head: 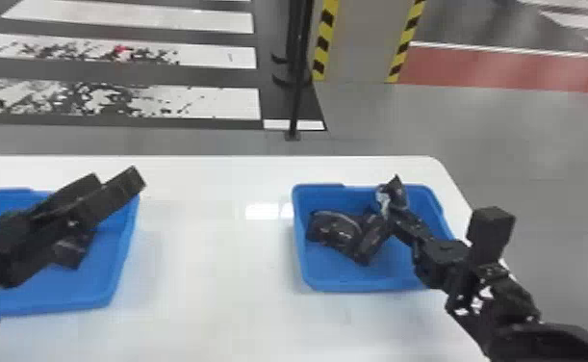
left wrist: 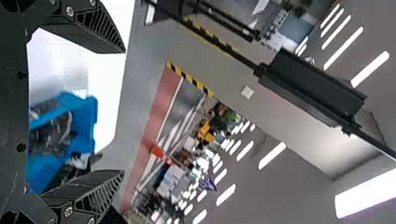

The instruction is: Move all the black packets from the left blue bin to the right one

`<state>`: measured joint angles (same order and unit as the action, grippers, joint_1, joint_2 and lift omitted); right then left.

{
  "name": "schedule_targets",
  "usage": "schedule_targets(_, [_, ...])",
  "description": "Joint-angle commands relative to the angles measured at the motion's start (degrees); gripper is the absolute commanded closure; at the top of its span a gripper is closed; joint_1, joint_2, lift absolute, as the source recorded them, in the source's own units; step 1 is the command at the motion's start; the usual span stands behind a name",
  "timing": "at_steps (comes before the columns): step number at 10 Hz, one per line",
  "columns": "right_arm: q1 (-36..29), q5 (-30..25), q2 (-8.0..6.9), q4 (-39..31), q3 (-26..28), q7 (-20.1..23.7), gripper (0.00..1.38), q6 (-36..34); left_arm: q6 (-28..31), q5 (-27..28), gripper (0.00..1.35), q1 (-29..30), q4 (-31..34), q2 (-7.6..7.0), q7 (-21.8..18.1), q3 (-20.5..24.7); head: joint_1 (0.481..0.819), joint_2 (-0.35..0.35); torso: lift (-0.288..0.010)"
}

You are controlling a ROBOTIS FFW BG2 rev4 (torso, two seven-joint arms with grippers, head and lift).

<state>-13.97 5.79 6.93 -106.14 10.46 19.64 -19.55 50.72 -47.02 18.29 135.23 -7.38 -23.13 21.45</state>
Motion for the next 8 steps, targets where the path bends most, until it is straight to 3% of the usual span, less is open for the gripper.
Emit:
schedule_targets(1, [-0.37,-0.87,-0.08,0.89,0.28,-0.04,0.97,-1.11,3.84,6.23,0.14,-0.44,-0.02,0.00,0.63,5.17,0.695,-0.122,-0.154])
schedule_targets(2, [-1.77,-0.99,-0.34,-0.52,0.63,-0.04,0.63,-1.11,6.51,10.34,0.13,-1.70,-0.16,-0.09,0.80,8.37,0.695,-0.085,-0.154])
schedule_targets(4, [-8.10,-3.50,-2.45,-8.68,3.37,-0.48,0.30,-0.41,9.04,18.00,0.14,-4.66,-1.71,-0.96,1.59,12.37,0.695,0.014,-0.154])
schedule_targets(6, [-16.68,-3.04,-3.86,-18.10,3.71,-1.19,0.24,1.56,8.76,22.34,0.14,-7.61,-4.66,-2.28,3.35,12.37,0.695,0.067,-0.154])
schedule_targets(8, [-24.42,-0.99,-6.32,-23.86,3.60,-1.36,0.24,4.65,11.15,26.34,0.13,-10.84,-10.57,-3.43,3.44,11.80,0.695,0.135,-0.154])
